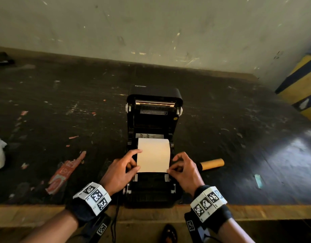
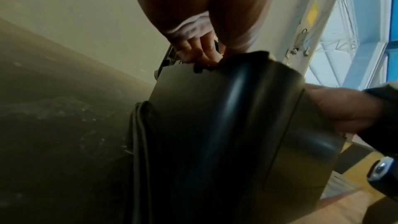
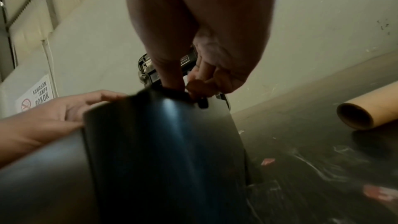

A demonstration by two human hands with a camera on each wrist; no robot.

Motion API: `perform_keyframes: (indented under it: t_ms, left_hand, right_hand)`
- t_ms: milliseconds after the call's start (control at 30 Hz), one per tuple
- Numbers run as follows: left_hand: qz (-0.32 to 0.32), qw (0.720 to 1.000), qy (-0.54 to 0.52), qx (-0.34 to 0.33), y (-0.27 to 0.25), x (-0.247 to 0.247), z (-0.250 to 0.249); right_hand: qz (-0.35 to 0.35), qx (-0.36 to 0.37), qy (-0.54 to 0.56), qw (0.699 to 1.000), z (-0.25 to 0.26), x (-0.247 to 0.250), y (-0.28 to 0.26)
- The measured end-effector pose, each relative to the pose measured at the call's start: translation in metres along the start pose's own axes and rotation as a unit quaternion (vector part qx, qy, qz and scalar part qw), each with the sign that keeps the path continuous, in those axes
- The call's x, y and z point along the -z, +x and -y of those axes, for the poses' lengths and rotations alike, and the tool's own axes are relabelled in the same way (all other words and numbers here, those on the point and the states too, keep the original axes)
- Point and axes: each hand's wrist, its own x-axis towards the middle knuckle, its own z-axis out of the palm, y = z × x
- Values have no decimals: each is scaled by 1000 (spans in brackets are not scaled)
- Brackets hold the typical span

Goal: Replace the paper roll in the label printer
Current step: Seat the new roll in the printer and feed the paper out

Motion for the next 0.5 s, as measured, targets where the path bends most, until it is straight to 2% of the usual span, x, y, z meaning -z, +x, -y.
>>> perform_keyframes:
  t_ms: [133, 267, 400, 500]
  left_hand:
    - [-1, 1000, -12, 0, 0, 0, 1]
    - [27, 1000, 1, -1, -1, 3, 1]
    - [-7, 1000, -24, 16, 0, 3, 0]
    - [-2, 999, -24, 29, 3, 3, 0]
  right_hand:
    - [10, -1, 13, 1000, 3, 3, 4]
    - [7, -6, 15, 1000, 6, 1, 5]
    - [14, -18, 10, 1000, 7, 0, 5]
    - [14, -15, -4, 1000, 9, 0, 5]
